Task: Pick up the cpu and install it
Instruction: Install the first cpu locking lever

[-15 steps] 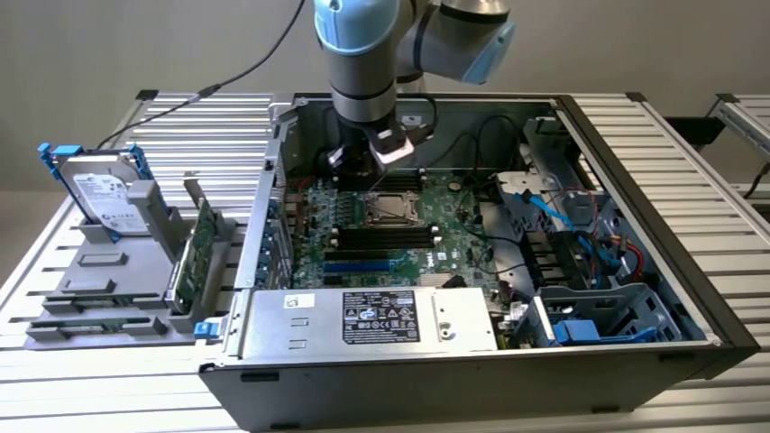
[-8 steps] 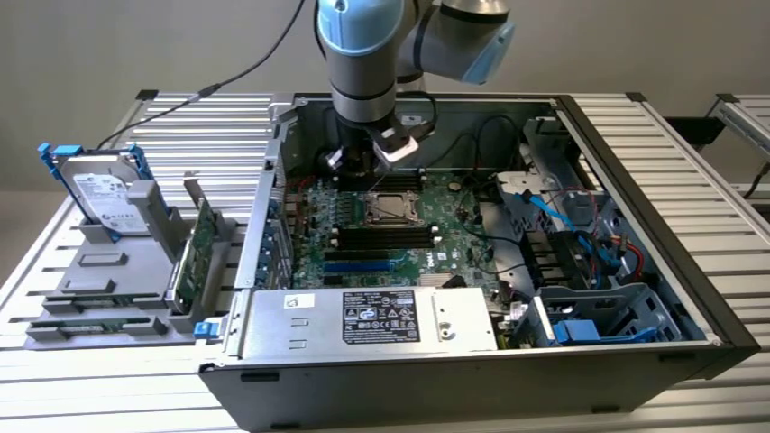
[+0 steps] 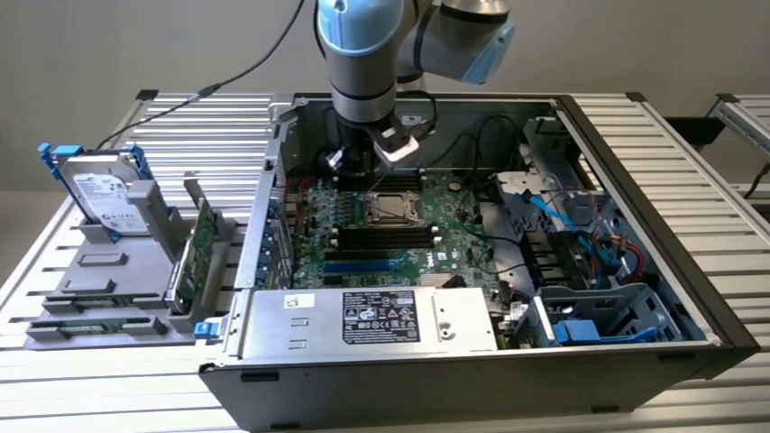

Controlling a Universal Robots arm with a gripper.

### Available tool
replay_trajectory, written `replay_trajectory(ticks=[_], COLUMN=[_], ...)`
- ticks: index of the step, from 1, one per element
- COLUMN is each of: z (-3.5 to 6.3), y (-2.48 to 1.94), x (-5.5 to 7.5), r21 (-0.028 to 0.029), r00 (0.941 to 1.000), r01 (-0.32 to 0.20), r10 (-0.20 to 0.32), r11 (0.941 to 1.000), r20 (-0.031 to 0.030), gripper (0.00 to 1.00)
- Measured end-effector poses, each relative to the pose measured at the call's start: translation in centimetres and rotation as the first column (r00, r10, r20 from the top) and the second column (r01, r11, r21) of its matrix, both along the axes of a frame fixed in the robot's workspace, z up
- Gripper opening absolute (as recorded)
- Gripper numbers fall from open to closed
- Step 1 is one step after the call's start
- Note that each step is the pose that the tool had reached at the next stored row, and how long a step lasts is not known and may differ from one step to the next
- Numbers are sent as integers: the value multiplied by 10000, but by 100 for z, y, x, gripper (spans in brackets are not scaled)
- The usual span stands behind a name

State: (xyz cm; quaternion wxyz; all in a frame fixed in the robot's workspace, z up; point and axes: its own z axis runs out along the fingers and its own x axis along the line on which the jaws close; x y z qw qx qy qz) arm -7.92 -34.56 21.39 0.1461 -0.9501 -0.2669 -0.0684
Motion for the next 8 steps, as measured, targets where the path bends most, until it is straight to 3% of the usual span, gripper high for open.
replay_trajectory(ticks=[2, 6, 8], z=[0, -1, -2], y=[0, -2, -2], x=[0, 0, 0], r21=[-1, 0, 0], r00=[9999, 9991, 9987], r01=[0, 0, 0], r10=[0, 0, 0], r11=[10000, 10000, 10000], r20=[119, 413, 516], gripper=[11, 11, 11])
